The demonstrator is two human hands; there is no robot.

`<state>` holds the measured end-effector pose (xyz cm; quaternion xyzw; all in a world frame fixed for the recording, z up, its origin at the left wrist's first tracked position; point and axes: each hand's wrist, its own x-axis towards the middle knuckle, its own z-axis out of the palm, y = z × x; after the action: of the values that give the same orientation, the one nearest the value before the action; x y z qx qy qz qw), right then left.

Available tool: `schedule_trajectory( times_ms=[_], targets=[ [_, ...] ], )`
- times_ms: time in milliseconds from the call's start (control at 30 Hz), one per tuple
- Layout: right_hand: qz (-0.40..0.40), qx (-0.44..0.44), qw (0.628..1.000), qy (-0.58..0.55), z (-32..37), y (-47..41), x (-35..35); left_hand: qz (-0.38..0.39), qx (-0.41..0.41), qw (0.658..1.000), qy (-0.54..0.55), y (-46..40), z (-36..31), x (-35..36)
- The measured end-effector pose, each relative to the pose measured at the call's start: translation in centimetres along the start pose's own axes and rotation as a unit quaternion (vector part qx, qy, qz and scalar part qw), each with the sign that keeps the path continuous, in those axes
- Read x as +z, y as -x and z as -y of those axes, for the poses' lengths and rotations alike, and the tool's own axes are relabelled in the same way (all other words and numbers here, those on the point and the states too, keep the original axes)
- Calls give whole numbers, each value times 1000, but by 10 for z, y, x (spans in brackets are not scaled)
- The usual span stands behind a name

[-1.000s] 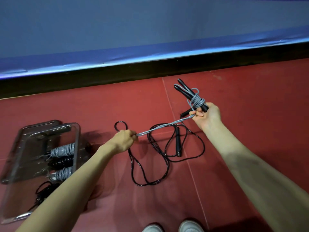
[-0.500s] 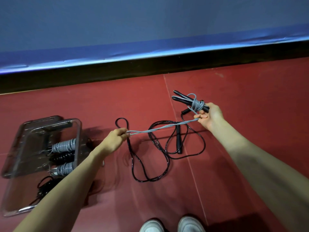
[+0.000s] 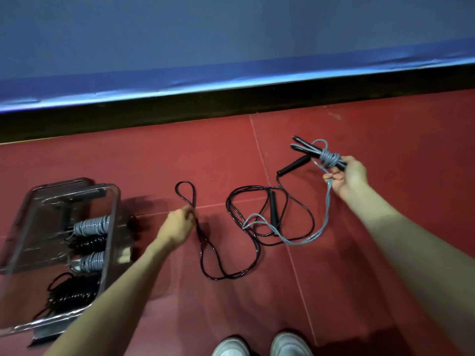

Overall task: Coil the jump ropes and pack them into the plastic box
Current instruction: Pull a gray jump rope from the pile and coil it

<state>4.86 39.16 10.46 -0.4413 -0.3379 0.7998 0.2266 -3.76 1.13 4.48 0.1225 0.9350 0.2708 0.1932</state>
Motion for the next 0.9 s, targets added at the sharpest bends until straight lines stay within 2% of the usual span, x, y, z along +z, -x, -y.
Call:
schedule_trajectory(
  times_ms=[167, 267, 400, 533, 567, 600, 633, 667, 700, 767, 800, 833, 867, 900],
  targets=[
    [17, 17, 1000, 10, -20, 7, 13, 20, 137, 990, 21, 16, -41, 40],
    [23, 20, 999, 24, -28, 8, 16, 61, 192, 975, -88, 22, -59, 61],
    [21, 17, 999, 33, -33, 13, 15, 141, 177, 949, -220, 24, -70, 80],
    [17, 13, 999, 39, -35, 14, 14, 142, 234, 886, -375, 28, -58, 74],
    [16, 11, 999, 41, -35, 14, 14, 153, 237, 882, -378, 27, -51, 70],
    [16, 8, 999, 43, -35, 14, 15, 161, 228, 902, -329, 26, -43, 66],
    [15, 7, 999, 46, -35, 13, 15, 156, 201, 943, -212, 25, -36, 62],
    [15, 7, 999, 51, -37, 12, 15, 142, 147, 977, -55, 26, -32, 56],
    [14, 6, 998, 54, -38, 12, 16, 113, 90, 984, 107, 28, -34, 48],
    [7, 1, 998, 57, -40, 11, 16, 56, 1, 936, 347, 25, -33, 30],
    [1, -2, 998, 58, -40, 11, 15, 36, -16, 924, 381, 23, -28, 20],
    [-7, -6, 998, 57, -38, 11, 15, 14, 0, 944, 329, 20, -17, 7],
    [-15, -9, 998, 52, -35, 10, 13, 11, 50, 985, 165, 15, 0, -6],
    [-24, -12, 999, 43, -32, 9, 11, 36, 83, 993, -72, 11, 19, -21]
  ],
)
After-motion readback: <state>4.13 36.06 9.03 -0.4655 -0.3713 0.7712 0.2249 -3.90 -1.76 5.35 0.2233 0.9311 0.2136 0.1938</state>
